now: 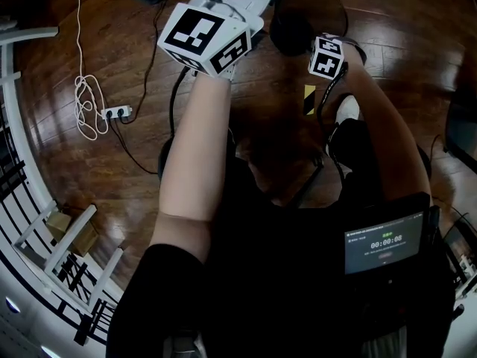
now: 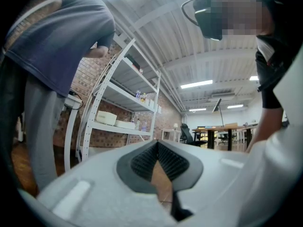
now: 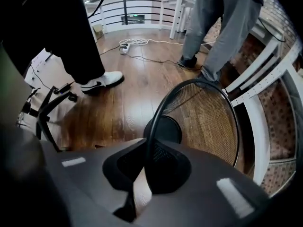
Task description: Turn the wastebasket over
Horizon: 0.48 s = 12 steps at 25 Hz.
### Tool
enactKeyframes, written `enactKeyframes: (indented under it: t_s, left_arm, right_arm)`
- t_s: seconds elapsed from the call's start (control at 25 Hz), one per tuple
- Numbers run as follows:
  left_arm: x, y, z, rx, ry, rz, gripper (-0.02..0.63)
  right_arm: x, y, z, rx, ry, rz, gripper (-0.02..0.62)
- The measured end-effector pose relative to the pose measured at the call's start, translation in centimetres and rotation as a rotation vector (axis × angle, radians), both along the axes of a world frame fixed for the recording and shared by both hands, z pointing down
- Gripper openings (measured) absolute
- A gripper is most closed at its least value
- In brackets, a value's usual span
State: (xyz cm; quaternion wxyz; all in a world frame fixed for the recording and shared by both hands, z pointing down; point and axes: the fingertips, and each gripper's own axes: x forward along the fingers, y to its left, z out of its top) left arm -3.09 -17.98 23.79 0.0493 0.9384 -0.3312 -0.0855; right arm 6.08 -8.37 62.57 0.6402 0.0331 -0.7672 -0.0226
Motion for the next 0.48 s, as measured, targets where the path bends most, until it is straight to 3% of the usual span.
enactKeyframes:
  t_s: [0.28, 0.48]
  left_arm:
    - [0.1, -0.1, -0.1, 0.001, 0.000, -0.003, 0.001]
    - [0.2, -0.1, 0.1, -0.002, -0.003, 0.000, 0.001]
  right_arm:
    - [0.7, 3.6, 2.9, -0.029, 0.096, -0.128, 0.011]
    - [1.1, 3.9, 3.2, -0.019, 0.103, -0.148, 0.012]
